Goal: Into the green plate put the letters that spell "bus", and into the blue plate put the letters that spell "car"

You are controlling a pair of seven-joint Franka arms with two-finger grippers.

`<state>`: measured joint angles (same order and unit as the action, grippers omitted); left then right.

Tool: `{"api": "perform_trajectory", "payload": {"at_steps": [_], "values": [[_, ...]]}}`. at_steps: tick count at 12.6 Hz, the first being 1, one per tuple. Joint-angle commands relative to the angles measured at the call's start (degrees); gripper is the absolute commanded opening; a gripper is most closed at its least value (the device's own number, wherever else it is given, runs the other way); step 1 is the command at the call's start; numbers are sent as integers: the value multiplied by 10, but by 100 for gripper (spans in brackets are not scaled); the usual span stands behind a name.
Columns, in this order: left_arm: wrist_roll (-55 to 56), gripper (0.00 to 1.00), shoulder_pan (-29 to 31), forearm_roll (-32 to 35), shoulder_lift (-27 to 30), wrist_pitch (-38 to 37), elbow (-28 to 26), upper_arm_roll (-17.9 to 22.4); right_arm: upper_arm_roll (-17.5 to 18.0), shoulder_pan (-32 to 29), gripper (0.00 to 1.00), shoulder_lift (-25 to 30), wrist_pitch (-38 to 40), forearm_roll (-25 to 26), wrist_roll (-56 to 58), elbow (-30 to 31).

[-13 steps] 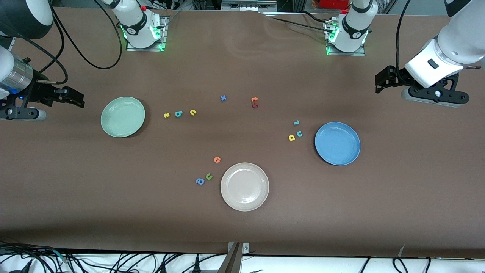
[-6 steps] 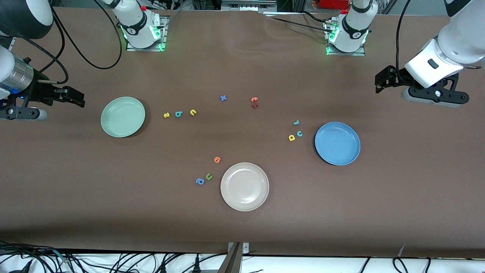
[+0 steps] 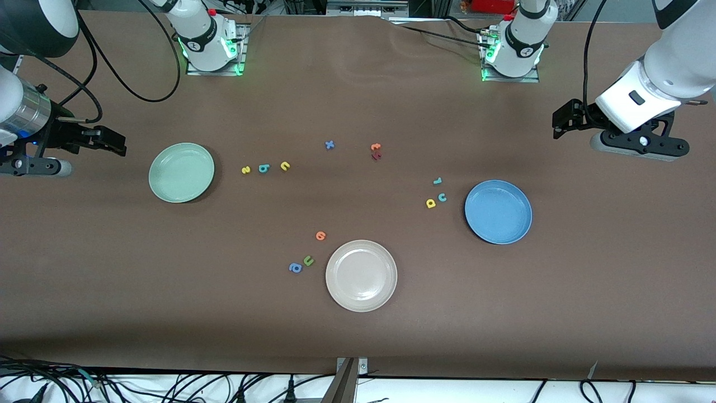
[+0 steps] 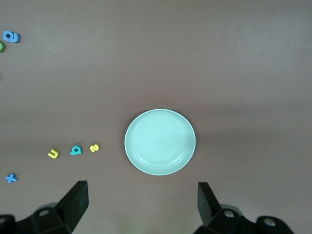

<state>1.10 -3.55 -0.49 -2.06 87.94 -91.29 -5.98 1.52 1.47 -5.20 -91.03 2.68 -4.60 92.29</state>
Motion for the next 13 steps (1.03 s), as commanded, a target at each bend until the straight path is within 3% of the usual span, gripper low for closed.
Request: {"api": "perform_trajectory", "payload": {"at_steps": [1,13], "values": [[-4,100,-3,8,-9,-12,19,1,8,-5,99,15,3,3,-9,13],[-6,100,-2,12,-26,-11,19,1,8,-5,99,16,0,3,-10,18]]}}
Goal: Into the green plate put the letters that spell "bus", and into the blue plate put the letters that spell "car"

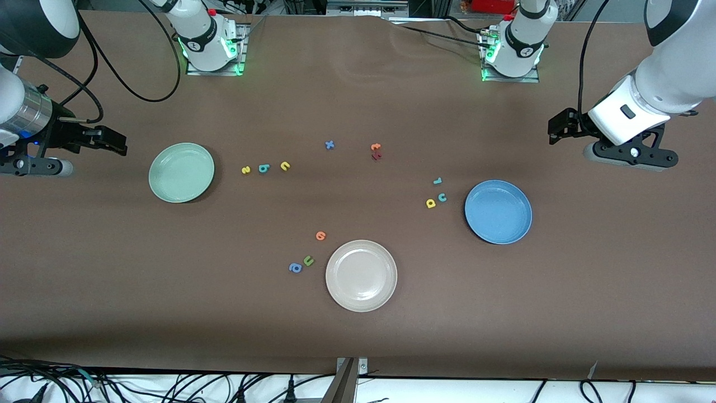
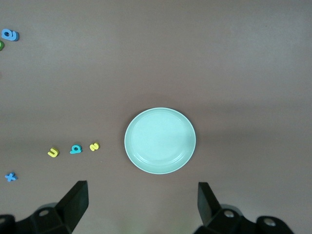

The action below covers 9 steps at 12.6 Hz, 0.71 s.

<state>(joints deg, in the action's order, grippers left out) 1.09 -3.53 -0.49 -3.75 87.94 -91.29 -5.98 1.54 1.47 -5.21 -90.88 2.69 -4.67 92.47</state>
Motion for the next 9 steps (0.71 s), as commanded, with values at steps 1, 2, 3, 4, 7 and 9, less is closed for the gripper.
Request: {"api": "perform_trajectory", "payload": {"at_steps": [1,2,3,4,7,9], "values": [[-6,100,-3,12,-9,-11,19,1,7,-5,99,17,-2,3,-10,17],[-9,100,-3,12,-9,-11,19,1,7,-4,99,17,-2,3,-10,17],[-9,100,-3,14,-9,-11,19,1,7,-4,99,17,-2,3,-10,19],[-7,100,-3,12,-10,-11,19,1,7,-4,99,18,-2,3,-10,20],[-9,100,-3,11,-11,-11,19,1,7,-4,99,18,-3,3,-10,23],[-8,100,-3,10,-13,-8,19,1,7,-4,99,19,-3,3,-10,23]]}}
